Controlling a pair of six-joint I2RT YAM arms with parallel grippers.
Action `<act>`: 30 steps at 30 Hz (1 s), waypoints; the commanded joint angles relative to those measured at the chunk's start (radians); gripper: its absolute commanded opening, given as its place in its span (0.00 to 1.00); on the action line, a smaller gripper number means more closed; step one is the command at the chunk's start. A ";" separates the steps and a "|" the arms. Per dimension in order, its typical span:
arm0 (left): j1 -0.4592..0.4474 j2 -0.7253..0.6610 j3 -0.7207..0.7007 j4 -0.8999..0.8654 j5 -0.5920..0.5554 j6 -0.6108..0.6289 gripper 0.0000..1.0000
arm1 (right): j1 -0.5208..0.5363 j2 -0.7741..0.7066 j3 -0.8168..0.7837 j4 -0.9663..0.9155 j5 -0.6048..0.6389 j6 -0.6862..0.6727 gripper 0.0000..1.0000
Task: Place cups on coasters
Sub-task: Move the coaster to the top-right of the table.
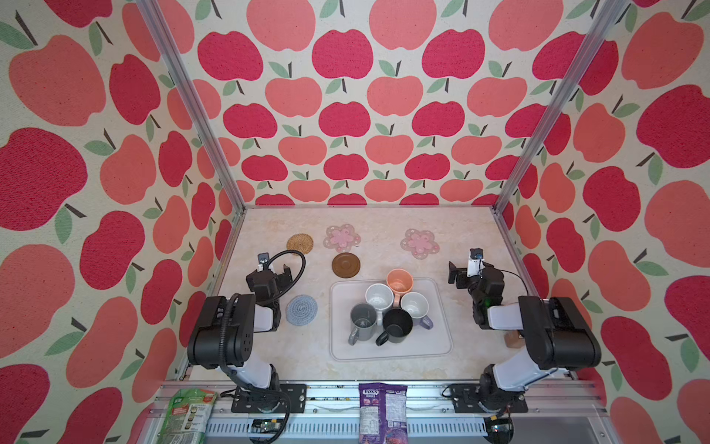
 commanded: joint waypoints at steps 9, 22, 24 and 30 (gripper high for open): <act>-0.005 0.016 0.023 0.028 -0.009 0.010 0.99 | 0.000 0.008 0.007 -0.013 0.021 -0.014 0.99; -0.005 0.017 0.024 0.026 -0.009 0.010 0.99 | -0.003 0.009 0.013 -0.024 0.006 -0.017 0.99; -0.004 0.016 0.023 0.027 -0.009 0.010 0.99 | -0.003 0.009 0.013 -0.024 0.004 -0.017 0.99; -0.005 0.016 0.023 0.027 -0.009 0.010 0.99 | -0.008 0.010 0.015 -0.028 -0.002 -0.014 0.99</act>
